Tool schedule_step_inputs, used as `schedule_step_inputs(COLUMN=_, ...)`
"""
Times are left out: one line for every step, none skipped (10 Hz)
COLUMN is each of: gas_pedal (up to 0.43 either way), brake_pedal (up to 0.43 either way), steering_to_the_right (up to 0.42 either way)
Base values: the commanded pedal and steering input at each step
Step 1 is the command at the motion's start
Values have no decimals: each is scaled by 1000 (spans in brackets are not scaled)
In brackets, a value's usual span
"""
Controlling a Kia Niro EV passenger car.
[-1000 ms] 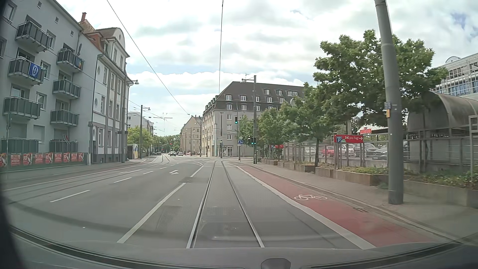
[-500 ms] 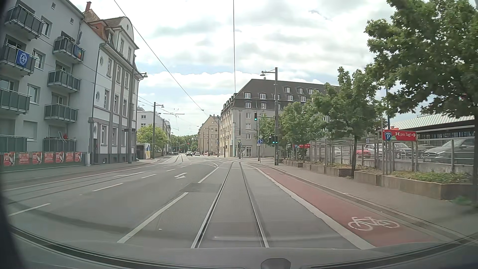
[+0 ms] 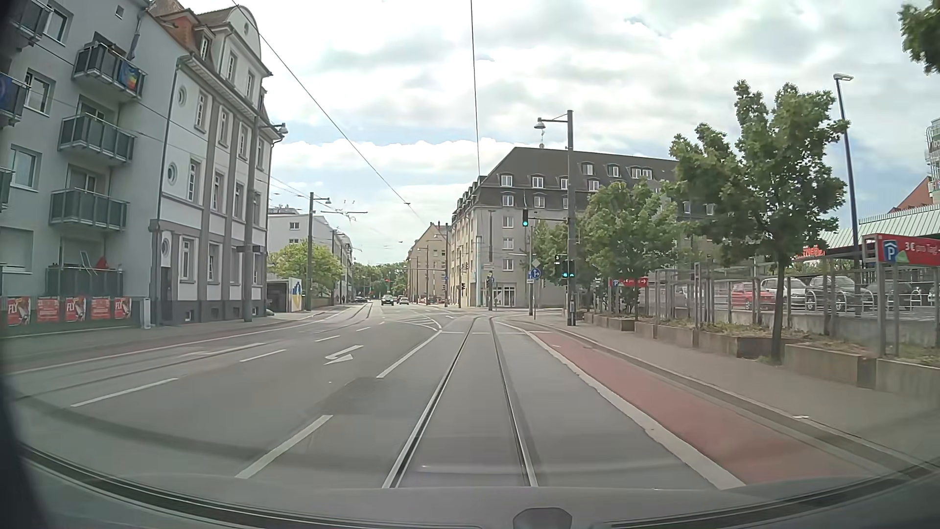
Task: Follow the waypoints while adhering to traffic rules and regulations
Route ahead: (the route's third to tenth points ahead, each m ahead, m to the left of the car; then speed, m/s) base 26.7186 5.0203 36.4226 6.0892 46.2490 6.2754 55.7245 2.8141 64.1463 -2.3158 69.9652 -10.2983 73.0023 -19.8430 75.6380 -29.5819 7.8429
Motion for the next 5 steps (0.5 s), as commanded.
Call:
schedule_step_inputs(gas_pedal=67, brake_pedal=24, steering_to_the_right=-12)
schedule_step_inputs(gas_pedal=67, brake_pedal=24, steering_to_the_right=-11)
schedule_step_inputs(gas_pedal=67, brake_pedal=24, steering_to_the_right=-10)
schedule_step_inputs(gas_pedal=67, brake_pedal=24, steering_to_the_right=-9)
schedule_step_inputs(gas_pedal=67, brake_pedal=24, steering_to_the_right=-5)
